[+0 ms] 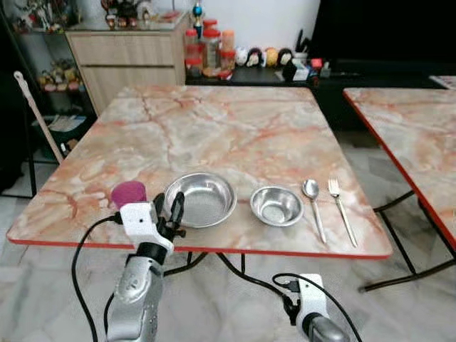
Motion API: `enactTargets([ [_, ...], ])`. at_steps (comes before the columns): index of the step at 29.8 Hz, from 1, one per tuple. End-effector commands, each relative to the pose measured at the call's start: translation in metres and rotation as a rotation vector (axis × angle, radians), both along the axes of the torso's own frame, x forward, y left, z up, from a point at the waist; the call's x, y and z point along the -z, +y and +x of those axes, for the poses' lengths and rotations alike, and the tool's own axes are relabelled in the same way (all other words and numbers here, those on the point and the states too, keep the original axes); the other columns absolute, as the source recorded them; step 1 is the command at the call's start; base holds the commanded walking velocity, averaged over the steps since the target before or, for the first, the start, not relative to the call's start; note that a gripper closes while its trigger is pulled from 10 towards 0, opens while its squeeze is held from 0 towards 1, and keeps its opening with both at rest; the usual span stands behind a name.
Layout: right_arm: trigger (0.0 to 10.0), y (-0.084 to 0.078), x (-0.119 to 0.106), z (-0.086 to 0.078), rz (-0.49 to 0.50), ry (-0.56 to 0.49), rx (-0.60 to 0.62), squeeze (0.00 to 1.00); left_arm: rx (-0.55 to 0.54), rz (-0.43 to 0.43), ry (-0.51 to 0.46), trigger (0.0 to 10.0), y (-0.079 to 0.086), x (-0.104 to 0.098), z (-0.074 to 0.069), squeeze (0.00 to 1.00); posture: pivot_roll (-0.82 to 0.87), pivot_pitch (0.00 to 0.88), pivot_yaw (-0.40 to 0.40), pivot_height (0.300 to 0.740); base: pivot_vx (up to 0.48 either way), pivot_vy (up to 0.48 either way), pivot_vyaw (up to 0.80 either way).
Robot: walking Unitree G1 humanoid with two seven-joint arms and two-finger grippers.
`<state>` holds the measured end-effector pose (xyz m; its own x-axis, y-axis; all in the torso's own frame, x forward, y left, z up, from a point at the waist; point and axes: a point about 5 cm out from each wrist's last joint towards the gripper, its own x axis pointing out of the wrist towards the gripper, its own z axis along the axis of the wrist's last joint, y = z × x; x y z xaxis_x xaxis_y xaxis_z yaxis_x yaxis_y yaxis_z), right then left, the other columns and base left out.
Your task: Setting the table
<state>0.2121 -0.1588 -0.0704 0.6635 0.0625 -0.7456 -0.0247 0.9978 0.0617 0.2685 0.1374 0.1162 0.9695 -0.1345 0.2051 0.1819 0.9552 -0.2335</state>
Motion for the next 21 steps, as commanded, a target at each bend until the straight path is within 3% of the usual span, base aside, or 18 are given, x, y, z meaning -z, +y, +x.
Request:
enactTargets([
  [1, 10.0, -0.002, 0.000, 0.000, -0.004, 0.001, 0.002, 0.00, 0.043, -0.017, 0.008, 10.0, -0.007, -0.006, -0.002, 1.00, 0.15, 0.000, -0.004, 0.740, 0.000, 0.000, 0.00],
  [10, 10.0, 0.000, 0.000, 0.000, -0.001, 0.002, 0.003, 0.00, 0.055, 0.042, 0.119, 10.0, -0.013, -0.007, 0.002, 1.00, 0.14, 0.000, 0.001, 0.740, 0.000, 0.000, 0.00],
  [12, 10.0, 0.000, 0.001, -0.001, 0.001, 0.003, 0.008, 0.00, 0.096, 0.069, 0.186, 10.0, -0.018, -0.006, 0.003, 1.00, 0.14, 0.000, 0.010, 0.740, 0.000, 0.000, 0.00],
  [14, 10.0, 0.000, 0.001, -0.002, 0.002, 0.004, 0.011, 0.00, 0.116, 0.061, 0.188, 10.0, -0.021, -0.008, 0.003, 1.00, 0.14, 0.000, 0.011, 0.740, 0.000, 0.000, 0.00],
  [15, 10.0, 0.000, 0.002, -0.003, 0.002, 0.006, 0.013, 0.00, 0.126, 0.065, 0.199, 10.0, -0.023, -0.008, 0.003, 0.91, 0.15, 0.000, 0.013, 0.740, 0.000, 0.000, 0.00],
  [16, 10.0, 0.000, 0.002, -0.003, 0.002, 0.006, 0.013, 0.00, 0.125, 0.074, 0.203, 10.0, -0.023, -0.008, 0.003, 0.91, 0.15, 0.000, 0.013, 0.740, 0.000, 0.000, 0.00],
  [17, 10.0, 0.000, 0.002, -0.003, 0.003, 0.007, 0.014, 0.00, 0.119, 0.084, 0.211, 10.0, -0.023, -0.006, 0.004, 0.00, 0.15, 0.000, 0.014, 0.740, 0.000, 0.000, 0.00],
  [21, 10.0, 0.000, 0.002, -0.003, 0.003, 0.007, 0.019, 0.00, 0.076, 0.106, 0.236, 10.0, -0.021, 0.000, 0.011, 0.00, 0.14, 0.000, 0.017, 0.740, 0.000, 0.000, 0.00],
])
